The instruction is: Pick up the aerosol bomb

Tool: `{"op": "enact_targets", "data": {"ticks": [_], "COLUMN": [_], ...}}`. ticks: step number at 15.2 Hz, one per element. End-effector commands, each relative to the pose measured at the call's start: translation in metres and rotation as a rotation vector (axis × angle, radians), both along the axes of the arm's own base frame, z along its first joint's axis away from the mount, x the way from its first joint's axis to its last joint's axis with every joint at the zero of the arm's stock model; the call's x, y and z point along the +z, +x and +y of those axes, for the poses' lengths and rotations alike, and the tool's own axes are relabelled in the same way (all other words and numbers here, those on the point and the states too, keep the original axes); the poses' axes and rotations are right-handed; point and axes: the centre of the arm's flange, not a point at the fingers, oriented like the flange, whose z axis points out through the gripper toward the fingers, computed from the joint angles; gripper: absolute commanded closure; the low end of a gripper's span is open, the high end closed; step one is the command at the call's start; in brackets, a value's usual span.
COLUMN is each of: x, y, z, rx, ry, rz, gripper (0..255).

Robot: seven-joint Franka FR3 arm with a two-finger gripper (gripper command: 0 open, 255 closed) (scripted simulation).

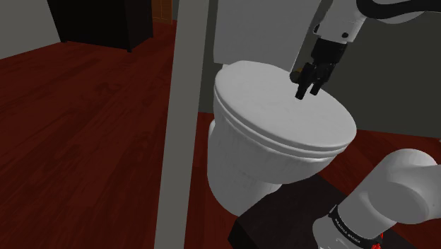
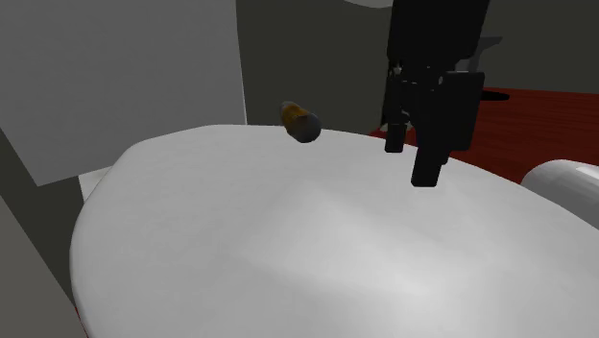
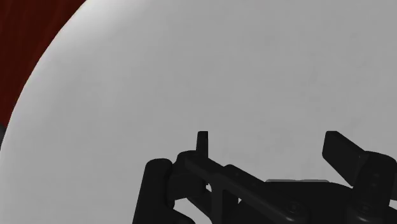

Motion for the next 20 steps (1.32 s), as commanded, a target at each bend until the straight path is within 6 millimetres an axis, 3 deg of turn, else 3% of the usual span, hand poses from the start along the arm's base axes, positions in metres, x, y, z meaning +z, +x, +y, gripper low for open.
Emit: {"op": "enact_targets", "data": {"ticks": [1, 11, 20], "x": [0.0, 0.014, 0.029], "y": [0.0, 0.093, 0.133], "z": [0.0, -0.083, -0.188], "rx": [0.0, -0.496, -0.943], "ry": [0.0, -0.004, -0.008], "rz": [0.0, -0.029, -0.055], "gripper": [0, 0, 0]}}
